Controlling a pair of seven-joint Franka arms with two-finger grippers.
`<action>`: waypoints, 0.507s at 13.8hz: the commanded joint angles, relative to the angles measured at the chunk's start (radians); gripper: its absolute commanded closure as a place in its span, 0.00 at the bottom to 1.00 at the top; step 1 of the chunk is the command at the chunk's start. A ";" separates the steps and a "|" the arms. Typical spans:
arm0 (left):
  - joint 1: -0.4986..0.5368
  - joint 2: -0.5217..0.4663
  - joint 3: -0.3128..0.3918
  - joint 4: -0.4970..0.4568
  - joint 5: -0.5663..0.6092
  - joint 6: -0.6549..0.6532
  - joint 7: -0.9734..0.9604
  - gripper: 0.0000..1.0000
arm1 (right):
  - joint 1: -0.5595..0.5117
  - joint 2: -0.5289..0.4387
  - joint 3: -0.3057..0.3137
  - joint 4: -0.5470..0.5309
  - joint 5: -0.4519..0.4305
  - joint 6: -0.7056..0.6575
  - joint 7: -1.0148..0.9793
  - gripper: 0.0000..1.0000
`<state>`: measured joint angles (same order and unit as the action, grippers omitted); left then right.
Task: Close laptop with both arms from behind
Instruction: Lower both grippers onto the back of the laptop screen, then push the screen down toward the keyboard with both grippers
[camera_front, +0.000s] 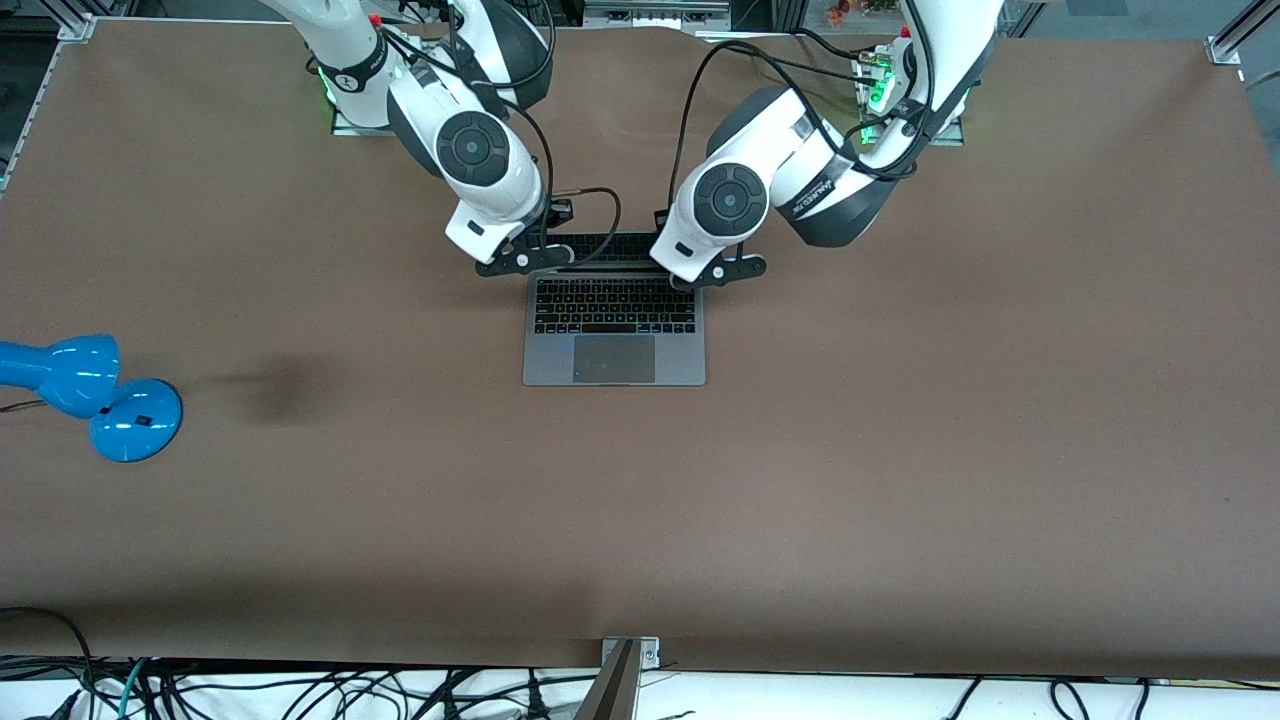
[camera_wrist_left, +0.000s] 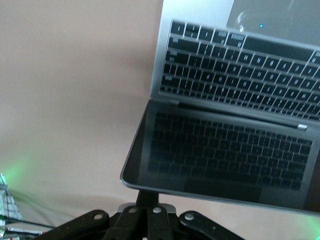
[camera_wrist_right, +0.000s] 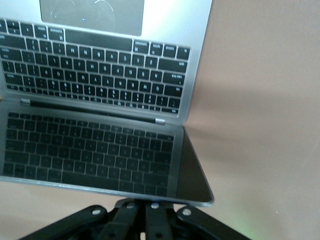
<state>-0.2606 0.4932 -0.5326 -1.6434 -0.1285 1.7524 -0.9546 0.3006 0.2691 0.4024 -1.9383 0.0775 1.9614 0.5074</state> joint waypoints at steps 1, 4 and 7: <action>0.000 0.057 -0.003 0.085 0.059 -0.010 -0.001 1.00 | -0.006 0.062 0.001 0.053 -0.041 0.028 -0.006 1.00; -0.002 0.091 0.028 0.135 0.061 -0.010 0.002 1.00 | -0.011 0.097 -0.001 0.055 -0.058 0.086 -0.006 1.00; 0.000 0.126 0.040 0.175 0.101 -0.010 0.002 1.00 | -0.014 0.136 -0.005 0.064 -0.087 0.132 -0.006 1.00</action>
<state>-0.2586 0.5735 -0.4910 -1.5280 -0.0872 1.7534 -0.9541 0.2932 0.3690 0.3962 -1.9042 0.0157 2.0697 0.5074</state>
